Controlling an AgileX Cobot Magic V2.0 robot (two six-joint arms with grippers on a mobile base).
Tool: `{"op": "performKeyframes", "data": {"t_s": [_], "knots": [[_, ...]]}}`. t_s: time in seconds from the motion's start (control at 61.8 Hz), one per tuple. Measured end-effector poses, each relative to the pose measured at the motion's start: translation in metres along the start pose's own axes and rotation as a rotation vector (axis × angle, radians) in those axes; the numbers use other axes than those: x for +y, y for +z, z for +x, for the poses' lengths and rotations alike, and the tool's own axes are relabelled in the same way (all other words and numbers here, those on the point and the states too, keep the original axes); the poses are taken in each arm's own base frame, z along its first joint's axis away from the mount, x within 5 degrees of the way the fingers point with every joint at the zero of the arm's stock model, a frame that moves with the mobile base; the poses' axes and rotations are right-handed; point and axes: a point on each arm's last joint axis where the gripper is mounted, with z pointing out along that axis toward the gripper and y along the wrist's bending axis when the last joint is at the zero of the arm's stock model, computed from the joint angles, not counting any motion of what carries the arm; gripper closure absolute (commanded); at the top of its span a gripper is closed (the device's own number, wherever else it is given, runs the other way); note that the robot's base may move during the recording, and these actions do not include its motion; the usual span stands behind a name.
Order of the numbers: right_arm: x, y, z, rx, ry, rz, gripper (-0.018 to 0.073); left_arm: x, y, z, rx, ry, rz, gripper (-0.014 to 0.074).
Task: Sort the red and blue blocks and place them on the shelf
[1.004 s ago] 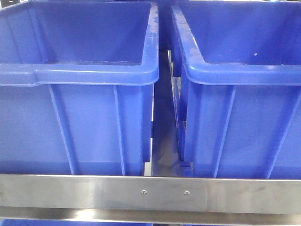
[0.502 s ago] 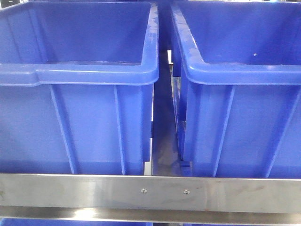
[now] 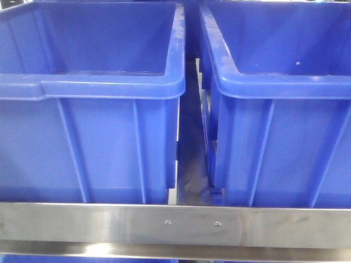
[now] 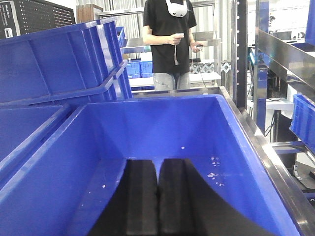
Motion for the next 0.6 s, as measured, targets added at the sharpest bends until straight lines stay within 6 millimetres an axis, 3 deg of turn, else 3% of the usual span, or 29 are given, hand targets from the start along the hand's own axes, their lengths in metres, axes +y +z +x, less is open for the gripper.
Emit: {"op": "performKeyframes", "data": {"t_s": [0.356,0.599], "knots": [[0.000,0.000,0.001,0.000,0.000,0.000,0.0510,0.000,0.000,0.000,0.000,0.000,0.000,0.0473],[-0.004,0.000,0.023,0.060,-0.024,0.010,0.0510,0.000,0.000,0.000,0.000,0.000,0.000,0.0473]]}}
